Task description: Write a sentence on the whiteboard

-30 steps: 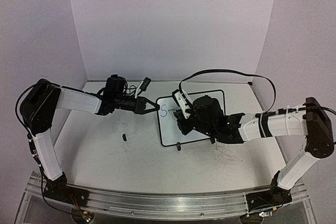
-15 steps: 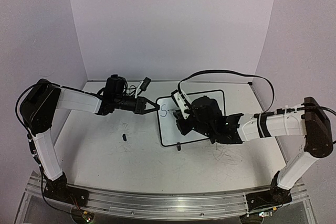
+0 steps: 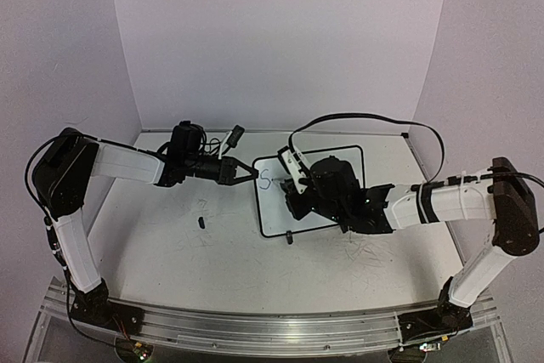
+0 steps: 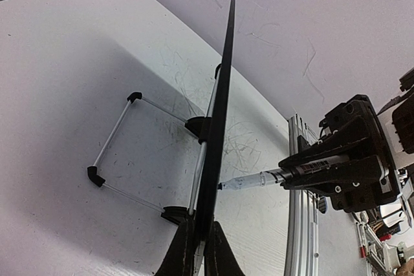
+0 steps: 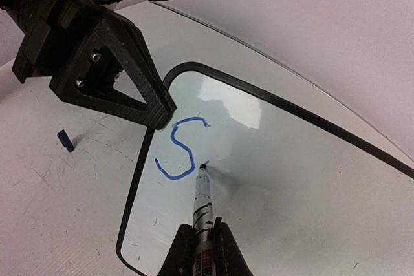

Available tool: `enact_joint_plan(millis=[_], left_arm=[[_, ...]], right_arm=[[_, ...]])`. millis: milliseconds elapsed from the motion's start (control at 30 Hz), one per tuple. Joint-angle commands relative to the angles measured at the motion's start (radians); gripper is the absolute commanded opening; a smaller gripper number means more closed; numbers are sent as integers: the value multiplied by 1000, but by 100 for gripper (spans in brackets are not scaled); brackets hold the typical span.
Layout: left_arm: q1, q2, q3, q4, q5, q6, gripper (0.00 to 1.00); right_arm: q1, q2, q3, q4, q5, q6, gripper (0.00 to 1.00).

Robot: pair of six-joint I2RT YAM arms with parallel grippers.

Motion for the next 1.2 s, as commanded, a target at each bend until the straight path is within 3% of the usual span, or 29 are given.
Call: enact_joint_plan(millis=[0,733,1167], left_arm=[[4,-23,9,-8,22,-2,0],[4,-22,9,-8,23,-2,0],[4,-21,10,-8,25,-2,0]], right_arm=[[-1,-18,-18,-8,1,20,0],[0,-14,-24,-16,-29,31,0],[0,-2,14,12,31,19,0]])
